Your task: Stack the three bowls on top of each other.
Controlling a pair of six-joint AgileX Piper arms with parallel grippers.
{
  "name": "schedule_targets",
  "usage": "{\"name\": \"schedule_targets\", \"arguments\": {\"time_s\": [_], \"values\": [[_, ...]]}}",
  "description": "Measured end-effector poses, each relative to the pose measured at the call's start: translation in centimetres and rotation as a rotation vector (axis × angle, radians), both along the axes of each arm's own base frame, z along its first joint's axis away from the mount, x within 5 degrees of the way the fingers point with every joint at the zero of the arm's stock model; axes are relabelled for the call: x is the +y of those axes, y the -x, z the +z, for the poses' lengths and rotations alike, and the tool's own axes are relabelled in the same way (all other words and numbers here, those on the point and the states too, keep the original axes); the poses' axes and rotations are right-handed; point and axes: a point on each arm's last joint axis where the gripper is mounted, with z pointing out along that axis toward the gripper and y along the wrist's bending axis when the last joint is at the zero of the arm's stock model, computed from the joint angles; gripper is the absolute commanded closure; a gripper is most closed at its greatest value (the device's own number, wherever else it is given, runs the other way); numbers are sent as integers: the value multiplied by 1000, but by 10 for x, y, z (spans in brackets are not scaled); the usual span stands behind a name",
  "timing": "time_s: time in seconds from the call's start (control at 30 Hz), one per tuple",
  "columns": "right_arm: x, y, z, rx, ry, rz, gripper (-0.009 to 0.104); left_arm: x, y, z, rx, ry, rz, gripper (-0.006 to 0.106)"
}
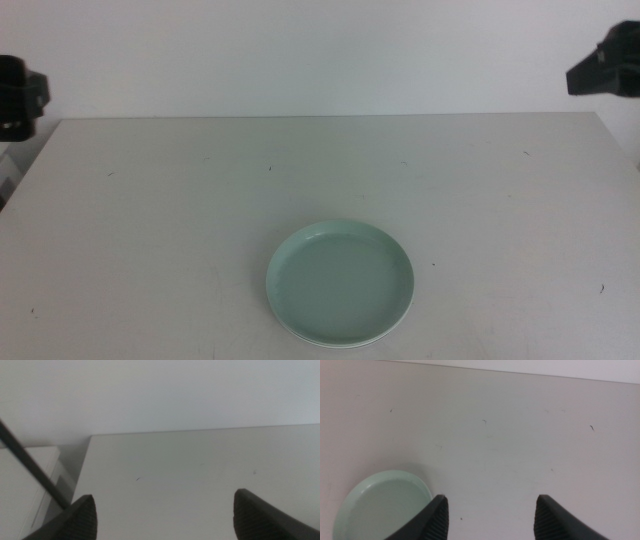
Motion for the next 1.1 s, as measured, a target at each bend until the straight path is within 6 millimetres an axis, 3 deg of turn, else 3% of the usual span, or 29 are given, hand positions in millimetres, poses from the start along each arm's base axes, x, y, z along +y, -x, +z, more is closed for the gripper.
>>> {"name": "schedule_targets", "arguments": {"time_s": [0.2,0.43,0.83,0.97,1.1], "values": [[-5,36,-9,-46,40,-23,51,7,7,-1,32,20,-19,-2],[-12,88,-19,-193,62,-68,51,6,44,-9,-114,78,-97,-2],[-19,174,-68,-386,113,-85,51,13,102,-61,-322,121,-135,-2],[-20,193,-82,-432,127,-83,51,15,114,-85,-325,126,-135,-2],[-22,204,-90,-507,138,-99,51,16,121,-93,-364,133,-140,-2]]}}
